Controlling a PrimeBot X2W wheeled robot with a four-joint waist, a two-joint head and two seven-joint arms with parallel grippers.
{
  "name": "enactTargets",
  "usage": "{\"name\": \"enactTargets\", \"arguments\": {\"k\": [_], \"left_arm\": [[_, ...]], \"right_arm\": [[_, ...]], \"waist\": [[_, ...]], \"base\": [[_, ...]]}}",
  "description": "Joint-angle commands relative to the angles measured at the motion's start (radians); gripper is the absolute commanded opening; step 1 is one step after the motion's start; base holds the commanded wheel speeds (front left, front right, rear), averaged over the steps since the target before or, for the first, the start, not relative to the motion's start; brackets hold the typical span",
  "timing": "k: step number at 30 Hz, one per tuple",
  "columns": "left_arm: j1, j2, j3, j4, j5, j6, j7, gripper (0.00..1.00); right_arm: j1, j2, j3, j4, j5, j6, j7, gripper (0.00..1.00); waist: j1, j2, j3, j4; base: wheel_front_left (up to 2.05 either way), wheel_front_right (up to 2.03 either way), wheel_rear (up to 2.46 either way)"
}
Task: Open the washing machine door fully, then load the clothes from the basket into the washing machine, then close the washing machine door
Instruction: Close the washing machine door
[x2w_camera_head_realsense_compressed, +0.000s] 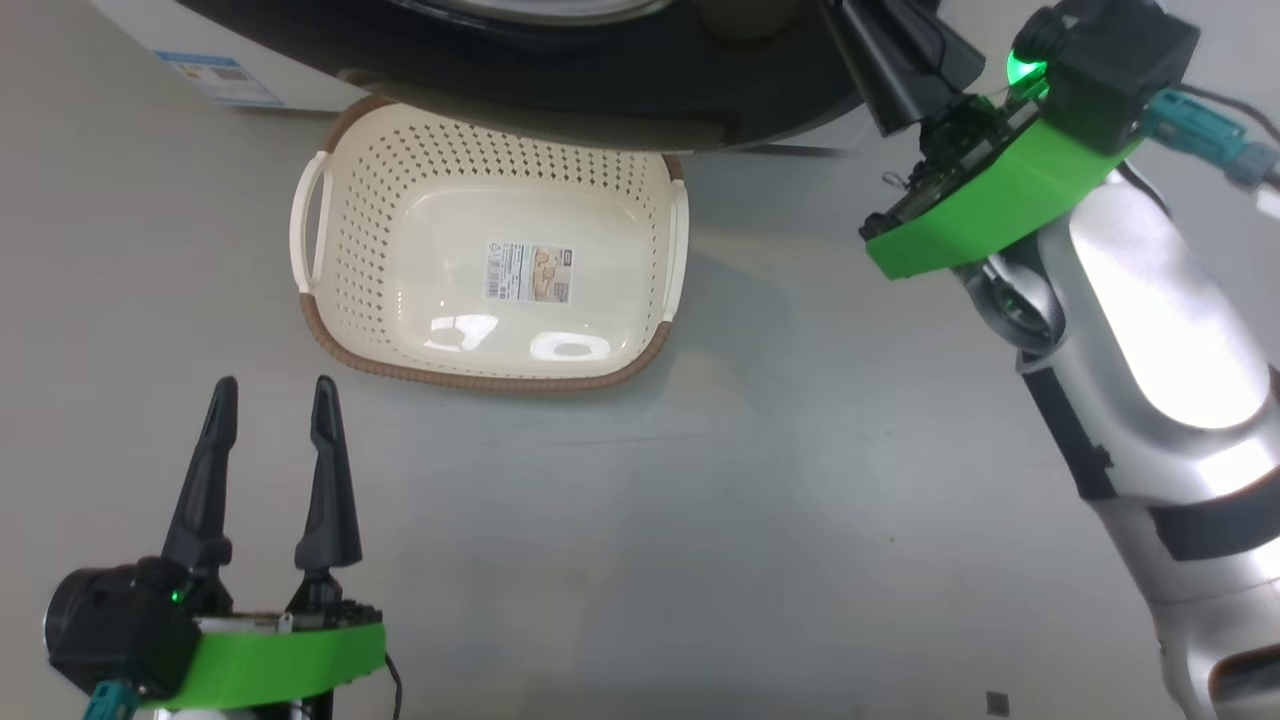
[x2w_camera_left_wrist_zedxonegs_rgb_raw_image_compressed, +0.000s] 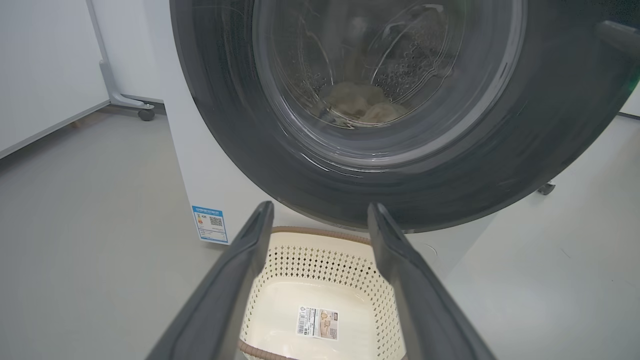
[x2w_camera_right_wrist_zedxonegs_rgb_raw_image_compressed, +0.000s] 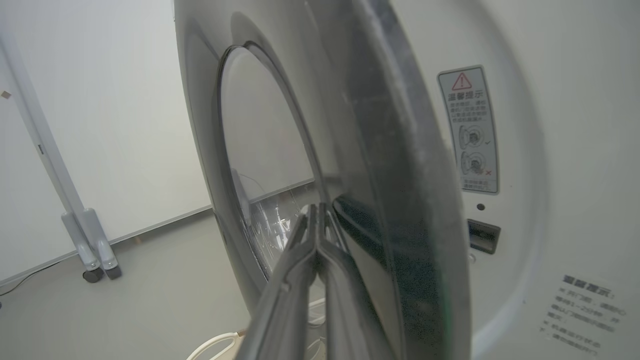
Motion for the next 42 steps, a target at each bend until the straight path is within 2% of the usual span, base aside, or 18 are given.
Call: {"name": "enactTargets", "arguments": {"k": [1, 20, 28, 35, 36, 39, 41, 42], "left_arm": [[-0.018, 0.013, 0.028, -0.042, 0.012, 0.001, -0.007, 1.00], [-0.013, 0.007, -0.020, -0.056, 0.008, 0.001, -0.007, 1.00], [-0.022, 0.006, -0.010, -0.045, 0.009, 0.001, -0.007, 1.00], [-0.044, 0.008, 0.026, -0.006, 0.002, 0.001, -0.007, 1.00], [-0.045, 0.007, 0.036, 0.004, 0.001, 0.001, -0.007, 1.00], [-0.044, 0.006, 0.057, 0.030, -0.007, 0.001, -0.007, 1.00], [-0.040, 0.005, 0.068, 0.046, -0.015, 0.001, -0.007, 1.00], [-0.035, 0.004, 0.071, 0.058, -0.021, 0.001, -0.007, 1.00]], "right_arm": [[-0.046, 0.001, -0.012, -0.017, -0.002, -0.003, -0.005, 0.00], [-0.267, -0.105, -0.132, 0.109, -0.049, -0.003, -0.005, 0.00], [-0.278, -0.098, -0.117, 0.118, -0.053, -0.003, -0.005, 0.00], [-0.172, -0.068, -0.093, 0.032, -0.039, -0.003, -0.005, 0.00], [-0.152, -0.065, -0.086, 0.019, -0.038, -0.003, -0.005, 0.04], [-0.089, -0.062, -0.077, -0.020, -0.037, -0.003, -0.005, 0.25], [-0.044, -0.062, -0.075, -0.043, -0.043, -0.003, -0.005, 0.50], [-0.021, -0.061, -0.075, -0.054, -0.047, -0.003, -0.005, 0.75]], "waist": [[0.0000, 0.0000, 0.024, 0.010], [0.0000, 0.0000, 0.088, 0.088], [0.0000, 0.0000, 0.075, 0.058], [0.0000, 0.0000, 0.014, -0.009], [0.0000, 0.0000, 0.001, -0.020], [0.0000, 0.0000, -0.043, -0.049], [0.0000, 0.0000, -0.076, -0.066], [0.0000, 0.0000, -0.096, -0.075]], "base": [[0.00, 0.00, 0.00], [0.00, 0.00, 0.00], [0.00, 0.00, 0.00], [0.00, 0.00, 0.00], [0.00, 0.00, 0.00], [0.00, 0.00, 0.00], [0.00, 0.00, 0.00], [0.00, 0.00, 0.00]]}}
